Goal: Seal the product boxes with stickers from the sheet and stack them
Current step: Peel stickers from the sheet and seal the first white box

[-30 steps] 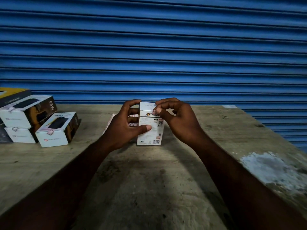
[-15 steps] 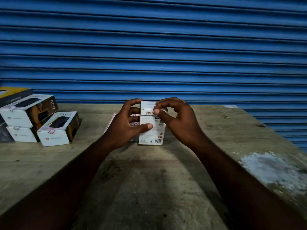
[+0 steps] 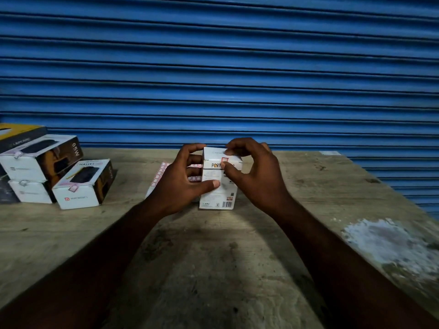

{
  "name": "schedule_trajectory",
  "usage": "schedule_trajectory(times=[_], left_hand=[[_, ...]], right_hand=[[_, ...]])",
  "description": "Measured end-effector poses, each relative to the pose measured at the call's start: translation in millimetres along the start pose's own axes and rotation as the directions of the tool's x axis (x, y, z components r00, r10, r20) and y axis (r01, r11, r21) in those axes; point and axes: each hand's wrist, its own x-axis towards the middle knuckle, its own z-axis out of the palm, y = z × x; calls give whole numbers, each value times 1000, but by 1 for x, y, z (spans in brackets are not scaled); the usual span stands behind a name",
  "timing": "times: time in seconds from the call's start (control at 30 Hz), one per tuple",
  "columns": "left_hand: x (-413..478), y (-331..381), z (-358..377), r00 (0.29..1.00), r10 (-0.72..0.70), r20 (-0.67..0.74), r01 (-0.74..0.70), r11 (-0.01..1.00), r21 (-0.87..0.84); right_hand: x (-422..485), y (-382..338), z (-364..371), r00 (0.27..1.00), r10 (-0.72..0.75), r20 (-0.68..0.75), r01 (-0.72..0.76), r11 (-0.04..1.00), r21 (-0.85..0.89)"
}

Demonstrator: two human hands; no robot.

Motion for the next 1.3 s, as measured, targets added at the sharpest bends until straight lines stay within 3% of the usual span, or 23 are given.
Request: schedule_trajectory(times=[0.17, 0.3, 0.43, 0.63, 0.8, 0.97, 1.2, 1.3], left_hand=[[1, -2, -2, 1000, 0, 21, 0, 1000, -26], [2, -1, -4, 999, 21, 44, -19, 999, -35], [3, 0, 0, 997, 29, 73, -25, 998, -56], [2, -2, 1, 989, 91, 120, -93, 996, 17], [3, -5, 4, 993, 21, 115, -10, 995, -100], [3, -4, 5, 994, 12, 108, 4, 990, -141], [2, 1, 7, 993, 7, 118, 12, 987, -158], [2, 2, 3, 998, -2, 62, 13, 984, -178]], right_hand=[[1, 4, -1, 993, 113, 32, -115, 991, 74], [6, 1, -5, 967, 229, 115, -251, 936, 247], [11, -5, -10, 877, 420, 232, -477, 716, 510], [12, -2, -13, 773, 576, 266, -598, 520, 610], [13, -10, -14, 802, 527, 281, -576, 557, 598], [7, -16, -9, 854, 461, 241, -519, 788, 333], [10, -12, -6, 841, 524, 134, -522, 722, 453], [10, -10, -6, 839, 503, 206, -533, 686, 495]])
